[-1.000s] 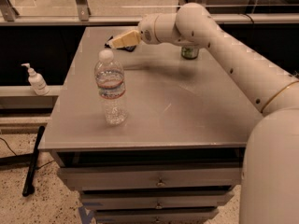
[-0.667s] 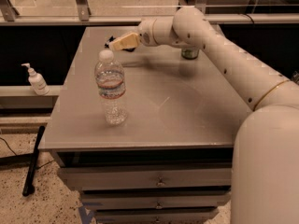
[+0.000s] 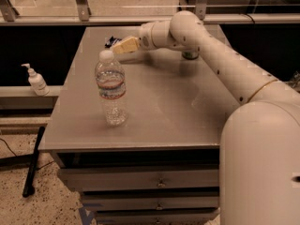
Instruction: Pick rxbar blueberry
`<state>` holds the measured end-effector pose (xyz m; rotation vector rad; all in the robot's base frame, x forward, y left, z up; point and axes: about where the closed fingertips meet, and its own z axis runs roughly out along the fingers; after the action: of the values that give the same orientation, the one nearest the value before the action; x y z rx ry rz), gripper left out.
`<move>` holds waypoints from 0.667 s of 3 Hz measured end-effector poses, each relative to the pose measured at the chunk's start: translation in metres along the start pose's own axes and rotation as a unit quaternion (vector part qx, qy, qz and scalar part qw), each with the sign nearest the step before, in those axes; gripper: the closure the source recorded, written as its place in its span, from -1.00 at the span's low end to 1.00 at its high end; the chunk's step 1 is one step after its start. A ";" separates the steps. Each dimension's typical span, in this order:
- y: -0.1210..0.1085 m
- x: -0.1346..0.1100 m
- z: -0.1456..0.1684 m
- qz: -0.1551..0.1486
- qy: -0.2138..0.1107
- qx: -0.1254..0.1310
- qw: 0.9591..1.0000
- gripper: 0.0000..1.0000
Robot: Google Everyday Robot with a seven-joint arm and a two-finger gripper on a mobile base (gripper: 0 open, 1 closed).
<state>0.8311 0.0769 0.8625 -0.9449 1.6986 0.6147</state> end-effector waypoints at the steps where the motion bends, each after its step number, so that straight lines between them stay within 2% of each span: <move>1: -0.004 0.009 0.006 0.006 0.008 0.001 1.000 -1.00; 2: -0.006 0.016 0.010 0.011 0.013 0.000 1.000 -1.00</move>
Offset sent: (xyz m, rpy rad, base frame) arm 0.0135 -0.0078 -0.0223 -0.0156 0.0413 -0.0225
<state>0.8395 0.0764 0.8450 -0.9389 1.7344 0.6180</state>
